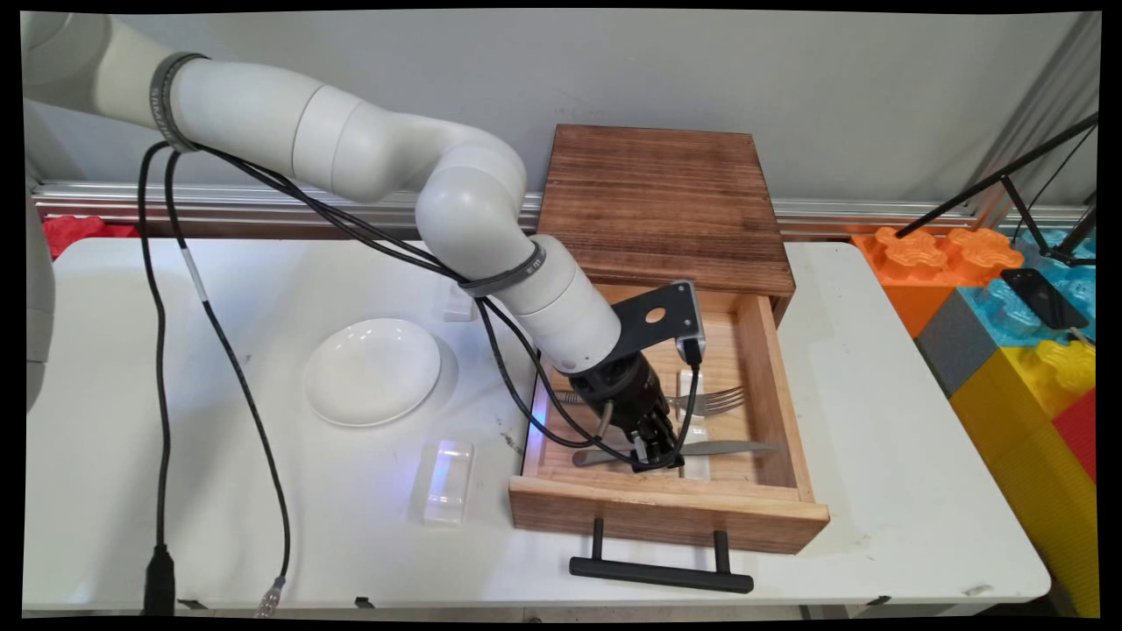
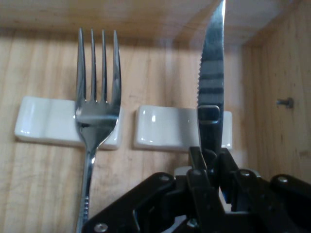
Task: Place the picked object into the drawer
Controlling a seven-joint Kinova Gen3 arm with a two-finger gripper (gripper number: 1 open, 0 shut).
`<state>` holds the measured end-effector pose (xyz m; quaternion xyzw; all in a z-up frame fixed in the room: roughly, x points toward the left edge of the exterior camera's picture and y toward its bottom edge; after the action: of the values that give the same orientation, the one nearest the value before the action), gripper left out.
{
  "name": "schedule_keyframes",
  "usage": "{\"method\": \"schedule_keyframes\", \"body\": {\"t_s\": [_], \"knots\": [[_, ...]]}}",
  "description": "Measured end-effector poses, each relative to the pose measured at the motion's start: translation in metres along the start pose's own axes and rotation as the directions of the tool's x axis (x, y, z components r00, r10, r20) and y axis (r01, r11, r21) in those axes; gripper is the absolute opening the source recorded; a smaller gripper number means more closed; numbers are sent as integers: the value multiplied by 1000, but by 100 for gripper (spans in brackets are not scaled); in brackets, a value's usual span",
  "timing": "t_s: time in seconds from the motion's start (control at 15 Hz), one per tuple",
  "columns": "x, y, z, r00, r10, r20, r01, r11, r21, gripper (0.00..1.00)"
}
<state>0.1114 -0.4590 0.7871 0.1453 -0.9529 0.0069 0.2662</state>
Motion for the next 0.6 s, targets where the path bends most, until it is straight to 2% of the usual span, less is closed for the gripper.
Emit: {"method": "schedule_keyframes", "body": {"t_s": [0.13, 0.2, 0.6], "knots": [[-1, 0, -1, 1000, 9, 3, -9, 1000, -2, 0], [-1, -1, -2, 1000, 19, 6, -19, 1000, -2, 100], [-1, -6, -8, 999, 51, 13, -51, 999, 8, 100]]}}
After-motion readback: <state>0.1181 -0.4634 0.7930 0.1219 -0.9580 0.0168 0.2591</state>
